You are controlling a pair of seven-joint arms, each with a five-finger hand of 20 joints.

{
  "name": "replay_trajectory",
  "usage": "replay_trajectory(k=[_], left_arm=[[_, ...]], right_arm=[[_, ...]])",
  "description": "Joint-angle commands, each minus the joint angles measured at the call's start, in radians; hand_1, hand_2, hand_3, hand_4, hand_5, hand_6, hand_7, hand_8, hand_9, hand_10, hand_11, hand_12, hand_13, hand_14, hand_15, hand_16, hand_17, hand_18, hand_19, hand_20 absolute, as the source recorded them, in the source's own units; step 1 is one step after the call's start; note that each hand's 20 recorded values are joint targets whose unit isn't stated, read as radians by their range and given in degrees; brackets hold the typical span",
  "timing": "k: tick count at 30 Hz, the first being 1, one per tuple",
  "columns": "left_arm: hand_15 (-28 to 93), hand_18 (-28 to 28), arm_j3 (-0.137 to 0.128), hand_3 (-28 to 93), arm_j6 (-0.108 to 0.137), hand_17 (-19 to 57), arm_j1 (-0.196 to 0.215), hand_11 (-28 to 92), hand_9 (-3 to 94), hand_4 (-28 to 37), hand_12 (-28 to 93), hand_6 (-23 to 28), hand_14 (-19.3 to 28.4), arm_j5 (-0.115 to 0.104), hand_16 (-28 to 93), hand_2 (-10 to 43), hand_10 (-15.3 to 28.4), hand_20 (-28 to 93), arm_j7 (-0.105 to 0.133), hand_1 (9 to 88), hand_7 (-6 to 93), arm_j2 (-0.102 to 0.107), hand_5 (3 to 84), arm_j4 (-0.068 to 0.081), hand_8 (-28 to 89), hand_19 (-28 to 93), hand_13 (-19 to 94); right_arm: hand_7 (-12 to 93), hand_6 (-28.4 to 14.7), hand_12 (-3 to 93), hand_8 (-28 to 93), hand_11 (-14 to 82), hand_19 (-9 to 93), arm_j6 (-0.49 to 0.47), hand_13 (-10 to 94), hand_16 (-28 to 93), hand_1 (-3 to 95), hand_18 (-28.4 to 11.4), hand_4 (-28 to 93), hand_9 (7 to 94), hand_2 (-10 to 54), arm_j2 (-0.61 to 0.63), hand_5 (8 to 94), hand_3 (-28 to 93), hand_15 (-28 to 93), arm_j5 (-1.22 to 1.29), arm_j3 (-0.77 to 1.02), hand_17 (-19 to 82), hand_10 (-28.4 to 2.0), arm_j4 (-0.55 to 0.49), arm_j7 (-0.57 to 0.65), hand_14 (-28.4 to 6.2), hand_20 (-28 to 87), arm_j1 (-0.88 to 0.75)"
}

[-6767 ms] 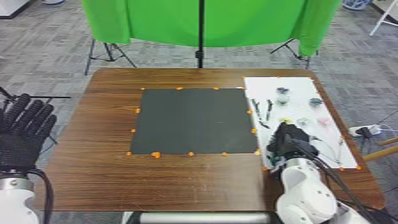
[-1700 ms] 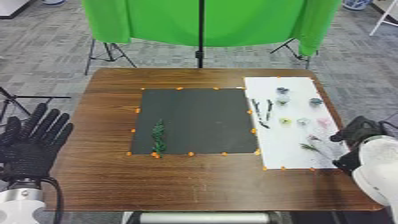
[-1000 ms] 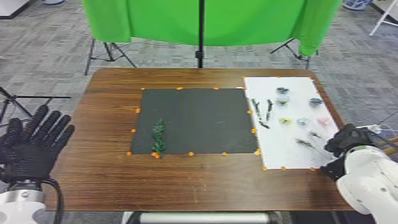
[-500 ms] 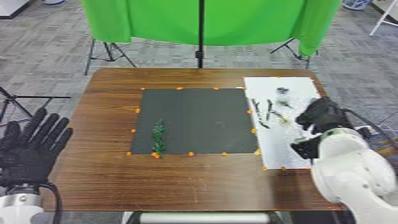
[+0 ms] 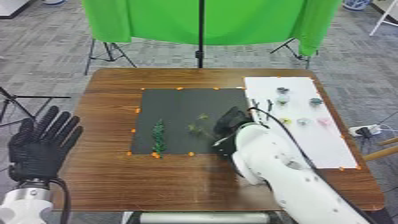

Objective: Arrange flowers

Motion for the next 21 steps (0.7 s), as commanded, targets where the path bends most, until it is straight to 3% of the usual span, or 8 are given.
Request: replay_trajectory(k=[1,9,14,21], left_arm=[[24,12.6,0.013,70,0.008,-4.8,-0.019,15,36.9,-28.3,12,9.5,14.8,-0.032,-3,16.2,15.1,13,-0.001,26.4,9.6,0.027,43.9,0.014,-7,23,27],[25,12.7,0.009,71,0.01,-4.8,-0.031,14,36.9,-28.3,12,9.4,14.7,-0.032,-3,16.0,15.1,13,-0.028,26.2,9.8,0.052,43.9,0.019,-7,23,28],[25,12.7,0.001,70,0.003,-4.7,-0.024,14,37.0,-28.3,12,9.3,14.8,-0.034,-3,16.0,15.0,13,-0.031,26.3,9.7,0.049,43.9,0.019,-7,23,28],[25,12.7,-0.01,71,0.002,-4.7,-0.014,14,37.0,-28.3,12,9.5,14.8,-0.03,-3,15.4,15.0,13,-0.028,26.4,9.7,0.046,44.0,0.015,-7,23,28]], right_arm=[[39,-3.4,48.4,19,24.8,92,0.109,71,31,56.1,-28.4,-17,79.9,-9.5,-0.136,76.0,70,78,0.016,-0.072,36,-13.7,0.087,0.115,-13.9,39,0.063],[40,-3.7,47.7,18,27.0,93,0.209,73,31,56.7,-28.4,-18,79.5,-9.5,-0.158,75.5,70,78,-0.068,-0.132,38,-13.9,0.083,0.188,-14.2,40,0.047],[38,-5.4,43.7,14,27.0,93,0.207,72,31,54.4,-28.4,-19,79.0,-9.5,-0.143,73.0,70,78,-0.075,-0.15,38,-15.2,0.069,0.179,-14.6,40,0.037],[25,-8.8,31.8,9,26.9,91,0.222,70,29,52.6,-28.4,-19,75.5,-9.5,-0.133,71.9,69,76,-0.078,-0.156,36,-18.1,0.056,0.171,-15.7,38,0.038]])
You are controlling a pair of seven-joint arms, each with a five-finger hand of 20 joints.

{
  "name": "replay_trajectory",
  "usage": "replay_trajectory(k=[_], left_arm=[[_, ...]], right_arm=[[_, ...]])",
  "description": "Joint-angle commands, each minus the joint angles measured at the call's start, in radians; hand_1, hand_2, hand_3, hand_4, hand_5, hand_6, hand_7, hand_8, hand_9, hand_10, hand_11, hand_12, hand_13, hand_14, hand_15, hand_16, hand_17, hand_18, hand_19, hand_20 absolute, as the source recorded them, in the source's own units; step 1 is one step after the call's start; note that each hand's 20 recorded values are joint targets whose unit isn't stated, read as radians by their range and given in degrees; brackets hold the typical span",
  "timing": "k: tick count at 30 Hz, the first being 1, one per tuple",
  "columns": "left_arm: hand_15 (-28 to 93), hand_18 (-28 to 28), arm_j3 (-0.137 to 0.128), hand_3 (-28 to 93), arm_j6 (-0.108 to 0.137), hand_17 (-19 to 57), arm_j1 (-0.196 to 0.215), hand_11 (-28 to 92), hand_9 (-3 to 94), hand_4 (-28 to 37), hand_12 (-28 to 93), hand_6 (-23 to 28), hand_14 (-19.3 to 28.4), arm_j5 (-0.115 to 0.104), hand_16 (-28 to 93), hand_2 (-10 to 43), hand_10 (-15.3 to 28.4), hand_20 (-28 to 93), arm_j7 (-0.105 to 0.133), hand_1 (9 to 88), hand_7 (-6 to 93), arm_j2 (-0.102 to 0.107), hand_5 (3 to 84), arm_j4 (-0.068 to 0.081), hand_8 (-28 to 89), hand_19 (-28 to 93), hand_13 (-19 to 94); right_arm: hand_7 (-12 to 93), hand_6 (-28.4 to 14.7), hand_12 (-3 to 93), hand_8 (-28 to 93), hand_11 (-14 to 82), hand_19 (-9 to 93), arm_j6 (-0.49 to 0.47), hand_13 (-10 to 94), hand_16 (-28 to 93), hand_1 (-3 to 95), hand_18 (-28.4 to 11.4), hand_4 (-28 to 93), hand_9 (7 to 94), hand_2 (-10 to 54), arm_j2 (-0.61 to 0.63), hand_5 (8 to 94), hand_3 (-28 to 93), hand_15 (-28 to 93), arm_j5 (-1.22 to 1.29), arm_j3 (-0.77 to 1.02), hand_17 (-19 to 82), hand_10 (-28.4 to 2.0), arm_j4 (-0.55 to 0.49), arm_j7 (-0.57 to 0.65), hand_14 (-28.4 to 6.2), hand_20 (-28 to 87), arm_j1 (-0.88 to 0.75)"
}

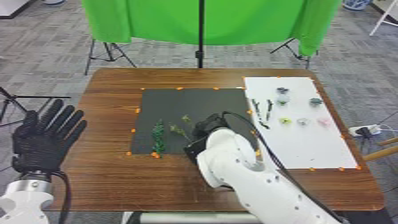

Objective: Arrange flowers

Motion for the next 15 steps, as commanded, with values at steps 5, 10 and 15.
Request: replay_trajectory(k=[5,10,15], left_arm=[[25,12.7,-0.009,71,0.005,-4.6,0.016,14,37.0,-28.3,12,9.5,14.8,0.002,-3,15.1,15.0,13,-0.006,26.6,9.7,-0.006,44.0,0.004,-7,23,28],[25,12.7,-0.013,70,0.006,-4.6,0.026,14,37.0,-28.3,12,9.5,14.7,0.0,-3,15.2,15.1,13,0.006,26.6,9.6,-0.018,44.0,0.001,-7,23,28],[25,12.7,-0.02,70,-0.003,-4.6,0.036,14,37.1,-28.3,12,9.4,14.7,0.003,-3,15.3,15.1,13,0.01,26.6,9.6,-0.04,44.0,-0.001,-7,23,28]], right_arm=[[19,-9.2,28.1,5,27.3,91,0.02,70,28,49.4,-28.4,-19,74.9,-9.5,0.022,71.4,73,75,-0.005,-0.02,36,-19.2,-0.025,-0.013,-16.1,38,-0.028],[19,-9.2,26.7,4,28.2,91,0.022,70,28,48.7,-28.4,-19,74.7,-9.5,0.057,71.5,73,75,0.029,-0.013,36,-19.5,-0.076,-0.033,-16.1,38,-0.023],[19,-9.2,25.7,4,28.8,91,0.021,70,28,48.4,-28.4,-19,74.5,-9.5,0.105,71.5,73,75,-0.011,0.038,36,-19.8,-0.141,-0.101,-16.4,38,-0.034]])
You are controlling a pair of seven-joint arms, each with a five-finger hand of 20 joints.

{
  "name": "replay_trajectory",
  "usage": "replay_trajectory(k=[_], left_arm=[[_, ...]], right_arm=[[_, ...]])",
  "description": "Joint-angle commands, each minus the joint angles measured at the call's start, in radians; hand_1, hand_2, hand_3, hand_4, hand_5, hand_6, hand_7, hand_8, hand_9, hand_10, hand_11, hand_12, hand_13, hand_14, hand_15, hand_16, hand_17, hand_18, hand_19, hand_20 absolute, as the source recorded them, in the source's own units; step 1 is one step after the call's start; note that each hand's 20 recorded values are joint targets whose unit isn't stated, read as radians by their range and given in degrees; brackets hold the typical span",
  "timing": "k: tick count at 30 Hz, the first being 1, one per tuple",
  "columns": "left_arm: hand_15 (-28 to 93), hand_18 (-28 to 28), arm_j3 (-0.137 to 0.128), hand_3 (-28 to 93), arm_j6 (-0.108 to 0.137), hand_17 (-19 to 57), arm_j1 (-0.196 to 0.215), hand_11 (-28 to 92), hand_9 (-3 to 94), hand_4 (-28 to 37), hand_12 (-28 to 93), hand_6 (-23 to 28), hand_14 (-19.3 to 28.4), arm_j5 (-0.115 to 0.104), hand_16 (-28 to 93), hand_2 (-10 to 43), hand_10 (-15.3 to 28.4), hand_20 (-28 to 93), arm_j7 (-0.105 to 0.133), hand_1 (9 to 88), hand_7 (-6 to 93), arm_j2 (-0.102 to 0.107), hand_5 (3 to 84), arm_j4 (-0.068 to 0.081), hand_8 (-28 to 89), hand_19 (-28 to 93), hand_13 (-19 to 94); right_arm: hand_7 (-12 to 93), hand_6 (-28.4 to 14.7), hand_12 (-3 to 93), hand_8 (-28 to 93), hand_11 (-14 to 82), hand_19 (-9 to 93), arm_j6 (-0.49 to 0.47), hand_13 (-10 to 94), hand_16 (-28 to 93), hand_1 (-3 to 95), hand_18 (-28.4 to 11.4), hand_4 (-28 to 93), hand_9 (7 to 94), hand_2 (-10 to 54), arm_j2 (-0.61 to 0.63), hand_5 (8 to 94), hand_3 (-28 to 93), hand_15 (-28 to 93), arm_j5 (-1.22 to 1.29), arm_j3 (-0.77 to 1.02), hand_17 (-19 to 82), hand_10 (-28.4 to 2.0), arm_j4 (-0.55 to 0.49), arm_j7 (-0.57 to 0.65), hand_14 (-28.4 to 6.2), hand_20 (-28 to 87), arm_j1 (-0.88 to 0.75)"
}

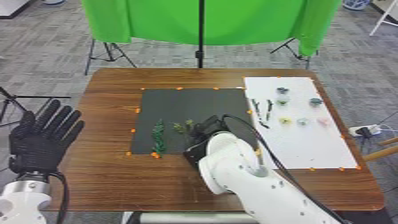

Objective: Arrange flowers

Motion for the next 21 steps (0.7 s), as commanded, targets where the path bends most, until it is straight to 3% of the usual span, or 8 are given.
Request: replay_trajectory(k=[1,6,10,13,15,21], left_arm=[[25,12.7,-0.012,70,-0.003,-4.6,0.033,14,37.0,-28.3,12,9.4,14.7,0.003,-3,15.3,15.1,13,0.009,26.6,9.7,-0.038,44.0,-0.003,-7,23,28],[25,12.7,-0.016,70,-0.008,-4.6,0.034,14,37.0,-28.3,12,9.4,14.7,0.004,-3,15.5,15.0,13,0.011,26.5,9.8,-0.048,44.0,-0.005,-7,23,28],[25,12.7,-0.018,70,-0.009,-4.6,0.042,14,37.0,-28.3,12,9.4,14.7,0.003,-3,15.5,15.1,13,0.007,26.5,9.8,-0.049,44.0,-0.008,-7,23,28],[25,12.7,-0.02,70,-0.002,-4.6,0.047,14,37.0,-28.3,12,9.4,14.7,-0.002,-3,15.6,15.1,13,0.008,26.5,9.8,-0.052,43.9,-0.01,-7,23,28],[25,12.7,-0.019,70,-0.001,-4.6,0.042,15,37.1,-28.3,12,9.4,14.7,0.001,-3,15.5,15.1,13,0.004,26.5,9.7,-0.049,44.0,-0.009,-7,23,28],[25,12.6,-0.01,70,-0.002,-4.6,0.037,15,37.1,-28.3,12,9.5,14.8,-0.002,-3,15.7,15.1,13,-0.008,26.5,9.8,-0.045,44.0,-0.008,-7,23,28]], right_arm=[[19,-9.2,25.5,4,28.9,91,0.002,70,28,48.3,-28.4,-19,74.5,-9.5,0.083,71.6,73,75,-0.05,0.065,36,-19.9,-0.1,-0.102,-16.4,38,-0.02],[18,-9.0,23.3,3,29.1,91,-0.077,70,27,47.4,-28.4,-19,74.8,-9.5,0.165,72.1,73,75,-0.158,0.16,36,-20.1,-0.119,-0.182,-16.2,38,-0.027],[17,-8.7,21.8,2,28.4,91,-0.155,69,27,46.5,-28.4,-19,74.7,-9.5,0.221,72.4,71,74,-0.298,0.199,36,-20.0,-0.011,-0.179,-16.3,37,0.012],[17,-8.4,21.7,0,28.1,91,-0.223,69,28,45.4,-28.4,-19,74.8,-9.5,0.268,72.5,71,74,-0.247,0.15,36,-20.0,0.095,-0.182,-16.2,37,0.113],[18,-8.0,21.7,-9,28.0,91,-0.303,69,27,42.4,-28.4,-19,74.9,-9.5,0.292,72.7,71,74,-0.282,0.094,36,-20.1,0.165,-0.199,-16.2,37,0.181],[19,-7.9,21.9,-9,28.0,91,-0.453,69,28,34.3,-28.4,-20,75.9,-9.5,0.371,74.4,65,74,-0.354,0.031,36,-20.2,0.202,-0.221,-16.2,37,0.195]])
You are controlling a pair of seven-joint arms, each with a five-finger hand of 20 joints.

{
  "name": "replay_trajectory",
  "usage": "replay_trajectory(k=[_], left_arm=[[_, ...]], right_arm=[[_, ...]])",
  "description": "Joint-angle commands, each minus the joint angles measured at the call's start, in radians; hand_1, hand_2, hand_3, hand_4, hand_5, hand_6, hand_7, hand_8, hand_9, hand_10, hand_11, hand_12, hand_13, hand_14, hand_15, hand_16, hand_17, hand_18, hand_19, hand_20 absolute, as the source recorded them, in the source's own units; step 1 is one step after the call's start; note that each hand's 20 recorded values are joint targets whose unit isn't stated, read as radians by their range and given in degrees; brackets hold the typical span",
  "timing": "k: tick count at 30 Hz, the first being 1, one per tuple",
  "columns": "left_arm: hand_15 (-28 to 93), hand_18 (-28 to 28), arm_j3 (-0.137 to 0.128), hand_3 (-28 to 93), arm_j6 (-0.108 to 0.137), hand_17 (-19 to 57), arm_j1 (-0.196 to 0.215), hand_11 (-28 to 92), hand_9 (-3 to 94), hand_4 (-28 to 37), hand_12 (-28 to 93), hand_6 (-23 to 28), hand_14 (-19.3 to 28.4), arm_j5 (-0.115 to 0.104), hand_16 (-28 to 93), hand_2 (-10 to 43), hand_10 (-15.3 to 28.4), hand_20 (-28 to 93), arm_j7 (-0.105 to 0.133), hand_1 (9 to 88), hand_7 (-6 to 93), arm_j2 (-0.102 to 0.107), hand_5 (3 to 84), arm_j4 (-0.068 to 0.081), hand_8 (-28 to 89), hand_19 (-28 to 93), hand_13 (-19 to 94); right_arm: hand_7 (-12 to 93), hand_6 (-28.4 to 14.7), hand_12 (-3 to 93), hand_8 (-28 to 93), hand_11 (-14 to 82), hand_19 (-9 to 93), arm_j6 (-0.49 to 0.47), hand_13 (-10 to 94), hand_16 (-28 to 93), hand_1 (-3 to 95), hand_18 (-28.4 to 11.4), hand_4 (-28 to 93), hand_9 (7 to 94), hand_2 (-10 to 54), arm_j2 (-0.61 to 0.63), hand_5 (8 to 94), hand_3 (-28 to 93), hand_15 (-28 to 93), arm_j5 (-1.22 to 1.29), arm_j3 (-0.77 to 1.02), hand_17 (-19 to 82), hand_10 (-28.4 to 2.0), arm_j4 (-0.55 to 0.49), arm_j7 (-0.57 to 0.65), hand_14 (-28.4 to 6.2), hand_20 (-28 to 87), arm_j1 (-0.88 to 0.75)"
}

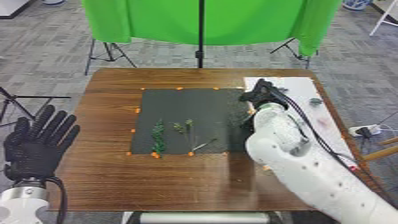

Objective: Arrange flowers

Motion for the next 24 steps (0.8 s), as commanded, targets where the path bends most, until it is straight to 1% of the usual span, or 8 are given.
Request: replay_trajectory(k=[1,4,8,17,19,21,22,24], left_arm=[[25,12.6,0.009,70,0.006,-4.6,0.008,15,37.1,-28.3,12,9.4,14.8,0.001,-3,15.8,15.2,13,-0.019,26.4,9.8,-0.004,44.0,-0.001,-7,23,28],[25,12.7,0.009,70,0.002,-4.6,0.013,15,37.0,-28.3,12,9.4,14.7,0.001,-3,15.8,15.3,13,-0.017,26.3,9.8,-0.004,44.0,-0.001,-7,23,28],[25,12.8,0.016,70,0.004,-4.7,0.011,15,37.1,-28.3,12,9.5,14.8,0.0,-3,15.8,15.3,13,-0.015,26.3,9.8,-0.008,44.0,0.0,-7,23,28],[25,12.8,0.033,70,0.003,-4.7,0.0,15,36.9,-28.3,12,9.5,14.9,0.003,-3,15.8,15.4,13,-0.018,26.2,9.9,-0.008,44.0,0.004,-7,23,28],[25,12.8,0.037,70,0.003,-4.7,-0.005,15,37.0,-28.3,12,9.5,14.9,0.004,-3,15.8,15.4,13,-0.02,26.2,9.9,-0.007,44.0,0.006,-7,23,27],[25,12.7,0.039,70,0.006,-4.7,-0.005,15,36.9,-28.3,12,9.5,14.9,0.001,-3,15.8,15.4,13,-0.018,26.2,9.9,-0.006,44.0,0.006,-7,23,27],[25,12.7,0.039,70,0.006,-4.7,-0.006,14,36.9,-28.3,12,9.5,14.9,-0.001,-3,15.9,15.4,13,-0.019,26.2,9.9,-0.006,44.0,0.007,-7,23,27],[25,12.7,0.041,70,0.014,-4.7,-0.007,14,36.9,-28.3,12,9.5,14.9,-0.001,-3,15.8,15.4,13,-0.02,26.2,9.8,-0.008,44.0,0.006,-7,23,27]], right_arm=[[19,-7.9,22.0,-9,27.9,91,-0.193,69,28,33.2,-28.4,-20,76.0,-9.5,0.106,74.5,64,74,-0.063,-0.032,36,-20.3,0.05,-0.026,-16.2,37,0.054],[22,-7.7,22.6,-8,28.5,91,-0.19,70,28,31.5,-28.4,-20,76.8,-9.5,0.109,75.6,62,74,-0.113,-0.037,36,-20.1,0.053,-0.036,-15.7,37,0.038],[24,-7.5,23.7,-7,29.8,92,-0.245,70,28,30.9,-28.4,-21,76.5,-9.5,0.11,75.4,61,74,-0.116,-0.074,36,-19.9,0.075,-0.055,-15.5,38,0.059],[16,-8.7,22.4,-9,26.3,90,-0.341,69,29,29.3,-28.4,-23,76.1,-9.5,0.07,75.5,54,73,-0.097,-0.14,36,-20.8,0.16,-0.034,-16.1,39,0.084],[16,-8.5,22.4,-9,26.1,90,-0.338,69,28,32.9,-28.4,-23,76.5,-9.5,0.065,75.9,58,72,-0.122,-0.143,36,-20.5,0.171,-0.052,-16.0,39,0.072],[20,-7.1,22.8,-9,27.7,90,-0.315,70,28,40.1,-28.4,-22,77.3,-9.5,0.061,76.9,65,72,-0.142,-0.154,36,-19.5,0.179,-0.058,-15.6,39,0.061],[22,-6.9,23.5,1,29.3,90,-0.305,71,28,44.8,-28.4,-23,77.7,-9.5,0.058,77.1,66,71,-0.151,-0.155,36,-18.8,0.184,-0.065,-15.1,39,0.055],[24,-6.6,29.8,12,29.0,89,-0.289,72,28,52.7,-28.4,-24,79.2,-9.5,0.053,77.7,62,71,-0.16,-0.163,36,-17.2,0.195,-0.066,-14.5,39,0.05]])
